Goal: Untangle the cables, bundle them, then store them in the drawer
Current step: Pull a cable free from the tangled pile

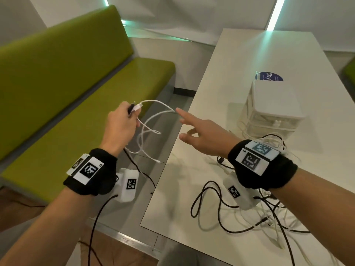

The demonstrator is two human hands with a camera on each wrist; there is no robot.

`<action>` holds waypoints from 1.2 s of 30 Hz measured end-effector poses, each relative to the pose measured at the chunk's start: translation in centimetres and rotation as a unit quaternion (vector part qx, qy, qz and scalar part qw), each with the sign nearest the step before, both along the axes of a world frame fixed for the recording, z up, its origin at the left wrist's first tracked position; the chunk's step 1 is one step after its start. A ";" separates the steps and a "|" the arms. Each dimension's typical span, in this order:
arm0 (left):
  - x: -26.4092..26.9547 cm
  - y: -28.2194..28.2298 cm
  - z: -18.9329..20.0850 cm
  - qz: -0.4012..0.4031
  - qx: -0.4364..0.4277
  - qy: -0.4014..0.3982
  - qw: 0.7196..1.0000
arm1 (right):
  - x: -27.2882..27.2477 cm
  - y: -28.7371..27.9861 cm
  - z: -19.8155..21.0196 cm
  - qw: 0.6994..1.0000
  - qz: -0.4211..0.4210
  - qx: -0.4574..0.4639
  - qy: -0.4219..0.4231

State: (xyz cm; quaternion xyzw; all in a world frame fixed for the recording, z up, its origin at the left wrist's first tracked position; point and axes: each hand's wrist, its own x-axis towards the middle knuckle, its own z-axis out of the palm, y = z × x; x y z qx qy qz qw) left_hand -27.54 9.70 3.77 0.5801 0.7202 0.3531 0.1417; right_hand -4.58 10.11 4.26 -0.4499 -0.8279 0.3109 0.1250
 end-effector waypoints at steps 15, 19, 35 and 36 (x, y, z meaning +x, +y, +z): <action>2.1 0.1 -3.4 -0.078 -0.055 -0.025 0.995 | 0.8 0.2 -1.0 0.995 -0.023 0.021 -0.094; 5.0 -1.1 -2.6 -0.161 -0.029 -0.082 0.983 | 4.0 -0.2 -0.8 0.990 -0.047 0.025 -0.132; 16.0 -2.6 -6.3 -0.247 -0.153 0.028 0.956 | 10.2 -4.4 -7.4 0.955 -0.117 0.015 -0.273; 15.8 -2.7 -6.2 -0.241 -0.153 0.020 0.958 | 10.0 -4.3 -7.7 0.953 -0.118 0.030 -0.276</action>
